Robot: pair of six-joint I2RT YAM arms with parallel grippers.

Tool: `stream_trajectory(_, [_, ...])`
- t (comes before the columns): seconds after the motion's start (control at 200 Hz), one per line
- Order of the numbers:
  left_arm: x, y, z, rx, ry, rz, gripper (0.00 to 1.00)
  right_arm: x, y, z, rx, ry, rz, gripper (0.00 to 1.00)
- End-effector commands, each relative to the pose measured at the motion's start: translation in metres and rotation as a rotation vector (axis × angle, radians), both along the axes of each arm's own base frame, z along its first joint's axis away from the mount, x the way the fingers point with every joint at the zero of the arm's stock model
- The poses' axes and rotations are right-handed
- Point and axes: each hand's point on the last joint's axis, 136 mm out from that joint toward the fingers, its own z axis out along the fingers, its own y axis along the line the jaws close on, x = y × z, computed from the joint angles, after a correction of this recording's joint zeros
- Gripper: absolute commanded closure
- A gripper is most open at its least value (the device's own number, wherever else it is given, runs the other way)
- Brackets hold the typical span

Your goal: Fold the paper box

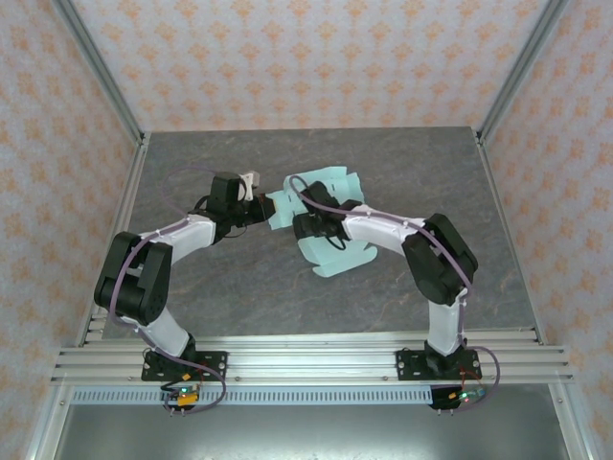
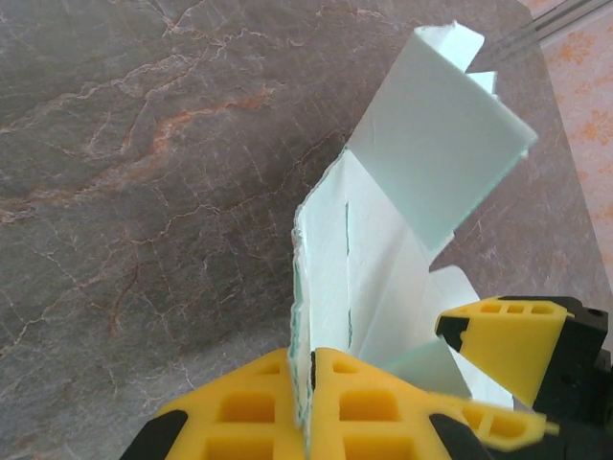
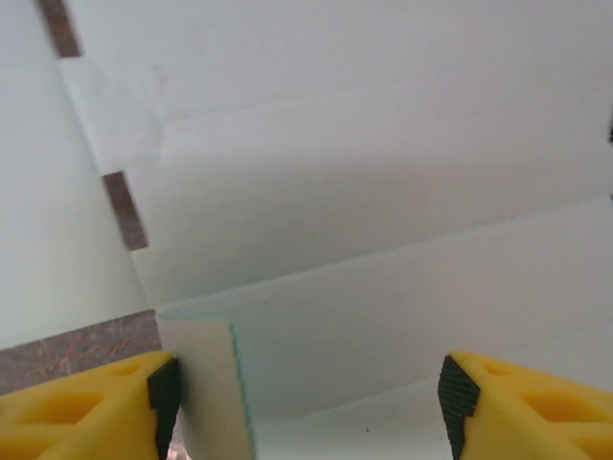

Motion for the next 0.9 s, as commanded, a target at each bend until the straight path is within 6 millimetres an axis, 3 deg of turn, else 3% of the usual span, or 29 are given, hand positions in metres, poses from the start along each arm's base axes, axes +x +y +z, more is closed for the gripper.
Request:
stream_trajectory(0.0, [0.0, -0.001, -0.004, 0.016, -0.002, -0.015, 1.0, 0.008, -0.018, 0.0, 0.064, 0.034, -0.106, 0.3])
stream_trajectory(0.19, [0.001, 0.0, -0.01, 0.035, -0.023, -0.017, 1.0, 0.009, -0.018, 0.01, 0.177, 0.082, -0.161, 0.32])
stream_trajectory(0.38, [-0.001, -0.007, -0.009, 0.054, -0.099, -0.025, 1.0, 0.014, -0.001, 0.045, 0.441, 0.091, -0.298, 0.36])
stream_trajectory(0.496, [-0.002, -0.013, -0.006, 0.06, -0.143, -0.026, 1.0, 0.02, -0.02, 0.068, 0.589, 0.081, -0.563, 0.27])
stream_trajectory(0.611, [-0.005, -0.017, -0.005, 0.091, -0.178, -0.024, 1.0, 0.031, -0.031, 0.09, 0.721, 0.096, -0.72, 0.21])
stream_trajectory(0.741, [-0.009, -0.02, 0.0, 0.106, -0.214, -0.024, 1.0, 0.039, -0.028, 0.09, 0.744, 0.228, -0.833, 0.14])
stream_trajectory(0.896, [-0.011, -0.02, 0.004, 0.14, -0.256, -0.019, 1.0, 0.046, -0.011, 0.072, 0.75, 0.414, -0.928, 0.13])
